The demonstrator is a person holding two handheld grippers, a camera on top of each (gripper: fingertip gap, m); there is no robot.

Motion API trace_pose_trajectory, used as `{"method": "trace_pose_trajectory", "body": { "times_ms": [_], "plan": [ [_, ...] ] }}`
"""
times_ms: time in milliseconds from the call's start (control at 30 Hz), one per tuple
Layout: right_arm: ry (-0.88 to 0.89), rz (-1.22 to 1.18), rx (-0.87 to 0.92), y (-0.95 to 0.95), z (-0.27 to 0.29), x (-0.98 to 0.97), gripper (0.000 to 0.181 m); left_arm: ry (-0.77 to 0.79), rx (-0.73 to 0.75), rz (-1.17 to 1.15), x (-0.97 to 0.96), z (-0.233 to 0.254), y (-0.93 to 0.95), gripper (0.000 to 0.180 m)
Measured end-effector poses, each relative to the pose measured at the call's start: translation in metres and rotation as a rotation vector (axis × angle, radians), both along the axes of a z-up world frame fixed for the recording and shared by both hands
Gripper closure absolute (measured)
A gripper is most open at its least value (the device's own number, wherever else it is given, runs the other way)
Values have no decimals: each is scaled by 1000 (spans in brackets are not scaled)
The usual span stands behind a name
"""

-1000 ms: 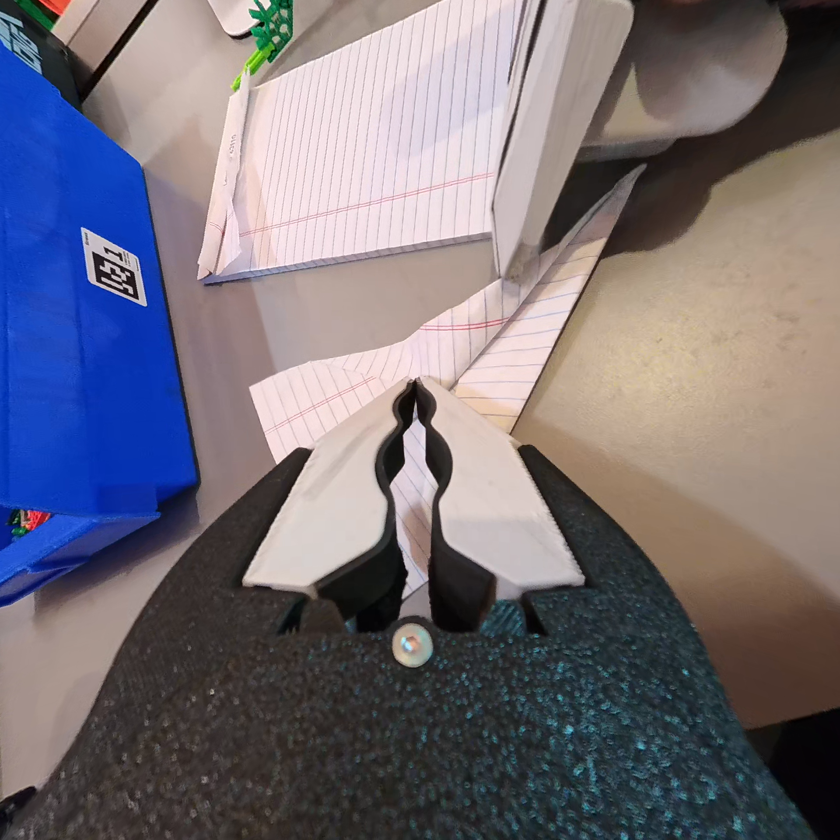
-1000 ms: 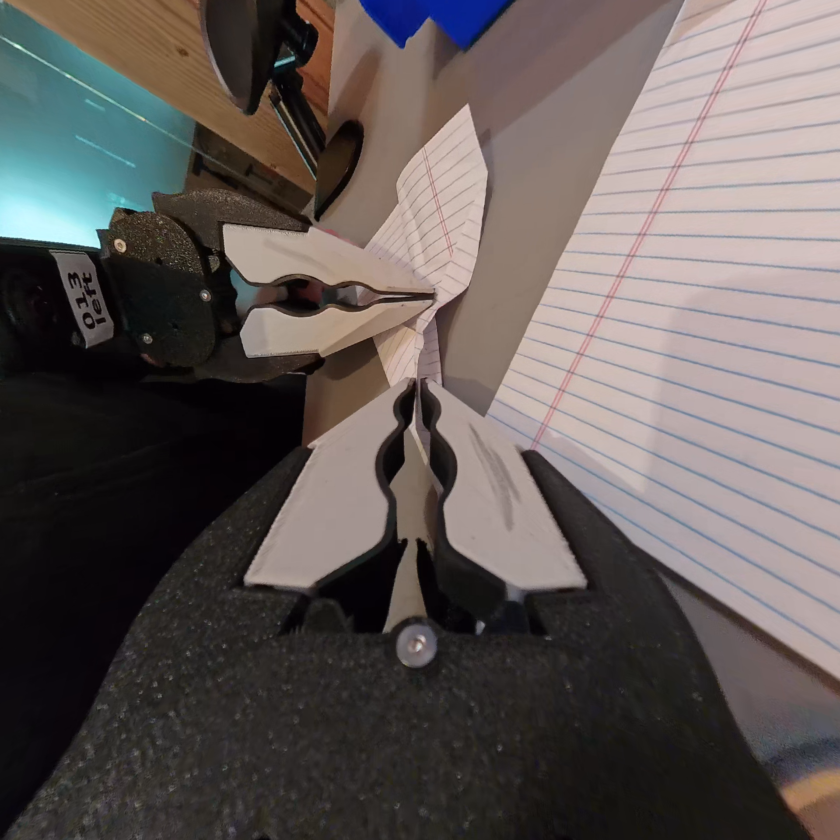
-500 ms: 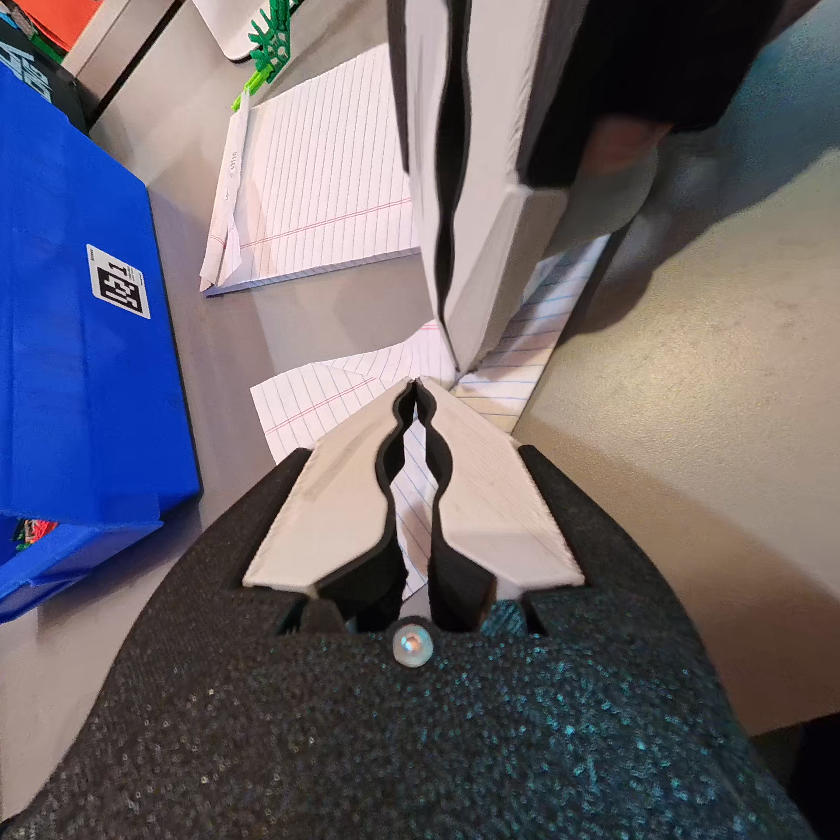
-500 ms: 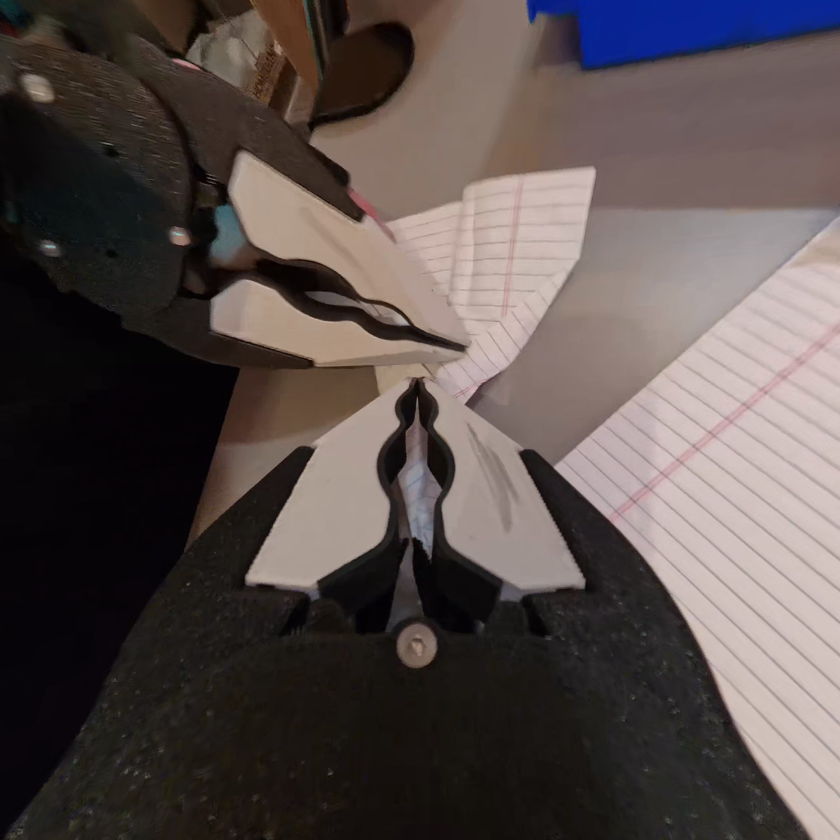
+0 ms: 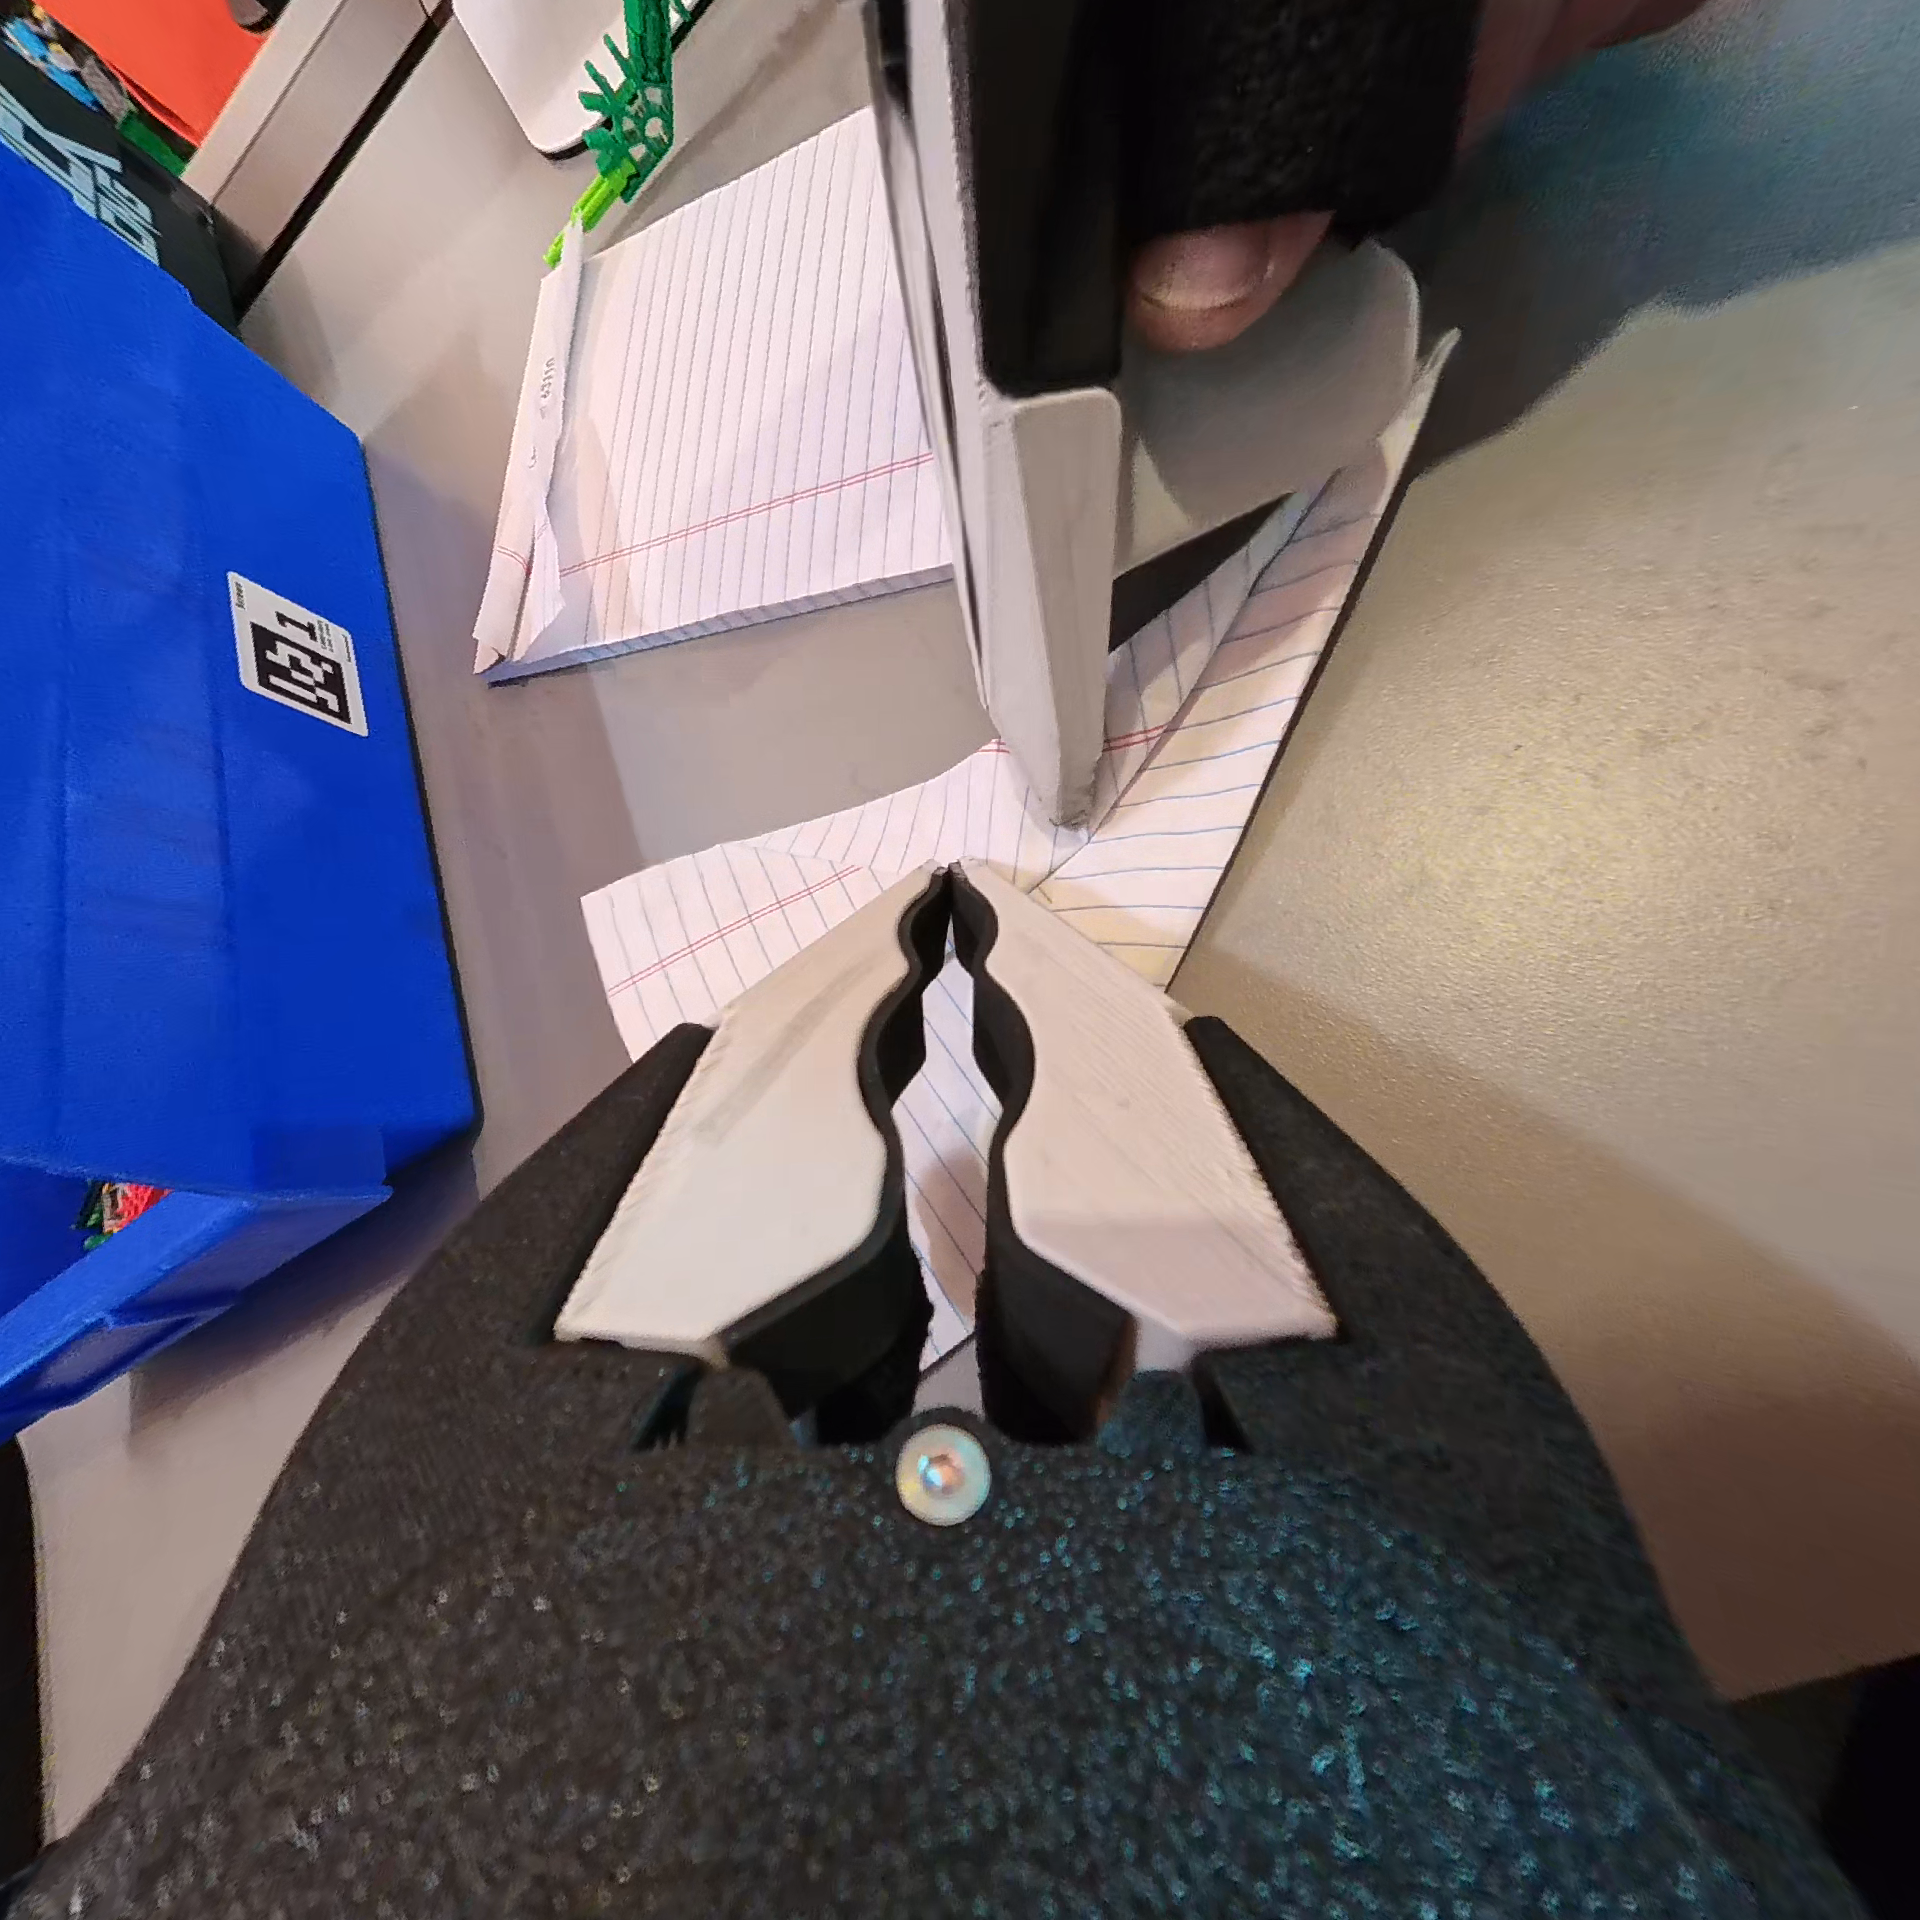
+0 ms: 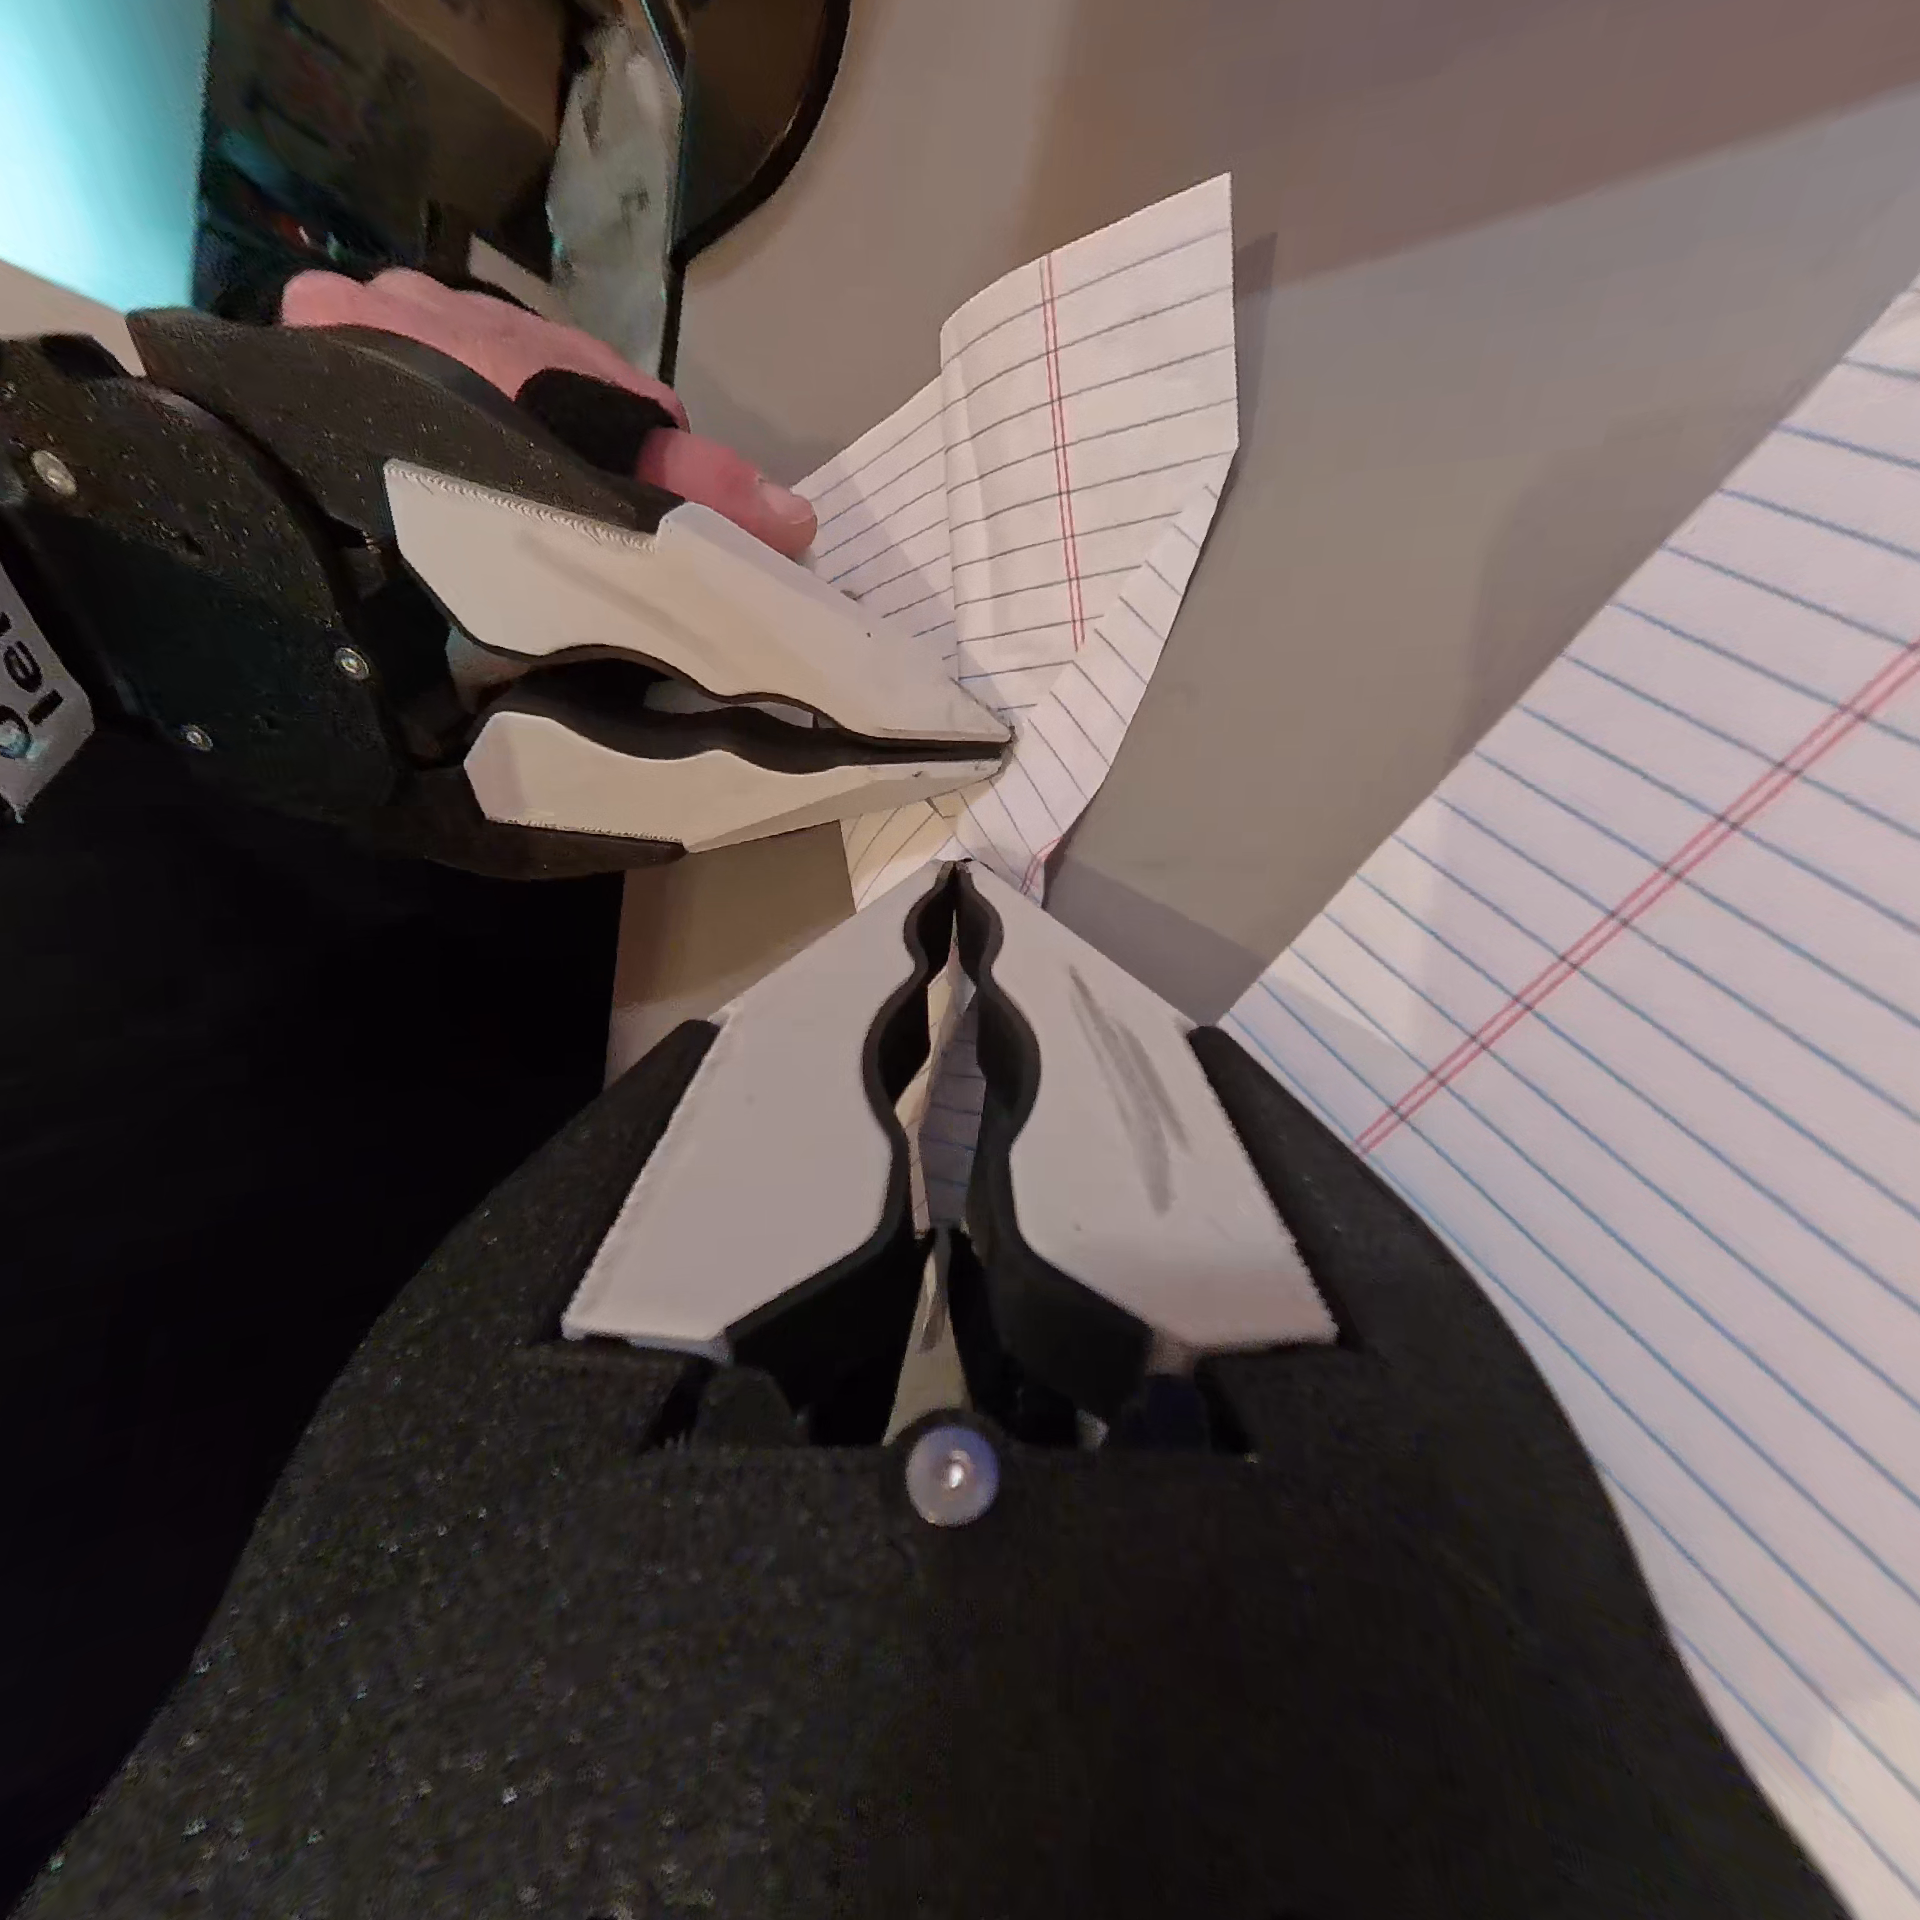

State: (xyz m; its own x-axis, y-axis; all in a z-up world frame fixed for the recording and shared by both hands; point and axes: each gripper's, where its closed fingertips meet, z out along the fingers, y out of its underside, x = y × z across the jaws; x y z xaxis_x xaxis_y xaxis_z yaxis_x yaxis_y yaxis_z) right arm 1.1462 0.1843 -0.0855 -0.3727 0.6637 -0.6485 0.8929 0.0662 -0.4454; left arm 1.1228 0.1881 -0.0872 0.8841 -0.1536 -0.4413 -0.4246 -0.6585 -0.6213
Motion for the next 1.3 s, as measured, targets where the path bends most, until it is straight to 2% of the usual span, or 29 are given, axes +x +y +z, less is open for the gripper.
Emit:
{"method": "trace_pose_trajectory", "body": {
  "times_ms": [500,767,1000,1300],
  "plan": [
    [-78,128,-5,7,0,30,181,4,3,-36,3,0,0,180],
    [8,150,-98,-7,25,27,181,8,8,-64,3,1,0,180],
    [-76,179,-62,-11,1,32,181,10,10,-59,3,1,-1,180],
    [-84,222,-85,-16,3,42,181,33,22,-73,4,1,-1,180]
  ]
}}
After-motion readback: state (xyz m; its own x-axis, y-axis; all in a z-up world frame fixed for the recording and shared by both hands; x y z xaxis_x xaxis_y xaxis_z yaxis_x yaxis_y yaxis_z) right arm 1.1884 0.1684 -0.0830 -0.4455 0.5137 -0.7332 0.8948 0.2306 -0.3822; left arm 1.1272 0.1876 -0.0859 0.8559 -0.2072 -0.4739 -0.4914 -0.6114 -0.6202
